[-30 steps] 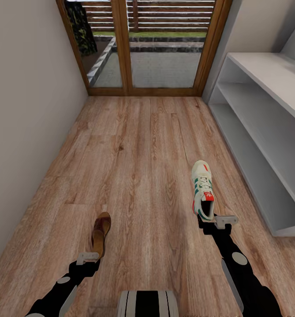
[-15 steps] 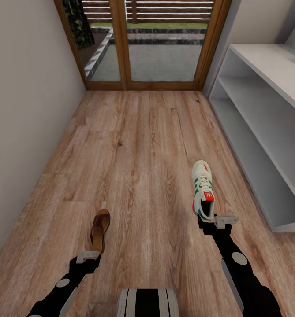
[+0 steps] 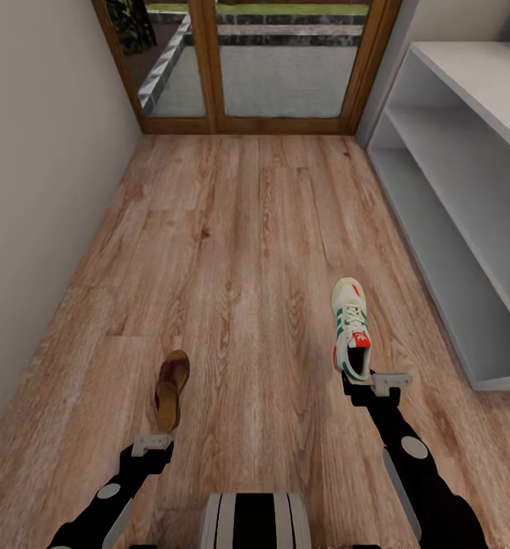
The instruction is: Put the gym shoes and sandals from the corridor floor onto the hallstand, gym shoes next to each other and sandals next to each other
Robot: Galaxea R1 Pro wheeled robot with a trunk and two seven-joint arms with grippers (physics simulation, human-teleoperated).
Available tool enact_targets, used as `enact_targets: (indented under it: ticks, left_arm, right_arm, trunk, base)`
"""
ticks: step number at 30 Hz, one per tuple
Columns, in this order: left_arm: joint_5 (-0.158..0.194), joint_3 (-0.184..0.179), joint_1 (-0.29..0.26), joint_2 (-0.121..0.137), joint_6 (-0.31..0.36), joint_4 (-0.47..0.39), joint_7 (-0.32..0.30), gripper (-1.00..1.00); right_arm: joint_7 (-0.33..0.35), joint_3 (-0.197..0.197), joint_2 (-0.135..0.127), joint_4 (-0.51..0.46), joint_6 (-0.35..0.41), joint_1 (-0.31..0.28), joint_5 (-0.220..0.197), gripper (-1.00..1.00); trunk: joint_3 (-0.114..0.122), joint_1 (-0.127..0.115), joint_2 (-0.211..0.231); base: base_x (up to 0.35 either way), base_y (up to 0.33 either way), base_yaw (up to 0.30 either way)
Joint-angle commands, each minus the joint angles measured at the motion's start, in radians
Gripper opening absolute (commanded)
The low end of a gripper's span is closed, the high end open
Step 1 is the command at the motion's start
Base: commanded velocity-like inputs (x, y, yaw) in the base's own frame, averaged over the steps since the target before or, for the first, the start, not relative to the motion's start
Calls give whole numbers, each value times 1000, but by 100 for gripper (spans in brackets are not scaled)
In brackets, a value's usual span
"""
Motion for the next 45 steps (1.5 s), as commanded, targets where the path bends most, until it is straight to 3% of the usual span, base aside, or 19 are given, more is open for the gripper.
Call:
enact_targets:
  ticks: [1, 10, 16, 22, 30, 38, 45]
  left_arm:
    - [-2, 6, 0, -1, -3, 1, -6, 100]
    - [-2, 6, 1, -1, -3, -4, -5, 100]
    - [-2, 6, 1, -1, -3, -5, -4, 100]
    - [-2, 6, 0, 0, -3, -6, -4, 100]
    - [-2, 6, 1, -1, -5, -5, -4, 100]
    - [-2, 6, 1, 0, -12, -6, -4, 100]
    - [-2, 6, 1, 1, -15, -6, -4, 100]
  right_arm:
    - [1, -1, 0, -2, 2, 0, 5, -100]
    - [1, -4, -8, -51, 4, 0, 9, -100]
    - [1, -4, -9, -117, 88, 0, 9, -100]
    - [1, -4, -8, -172, 193, 0, 8, -100]
    - [1, -4, -7, -179, 211, 0, 8, -100]
    - [1, -4, -6, -176, 213, 0, 8, -100]
    - [1, -4, -6, -175, 214, 0, 8, -100]
  trunk:
    - [-6, 0, 0]
    - [-43, 4, -3]
    - [-66, 7, -4]
    - [-66, 7, -4]
    - [-66, 7, -4]
    - [-97, 11, -6]
    - [-97, 11, -6]
  base:
    - [0, 0, 0]
    - [0, 0, 0]
    - [0, 0, 0]
    - [0, 0, 0]
    - [0, 0, 0]
    - [0, 0, 0]
    - [0, 0, 0]
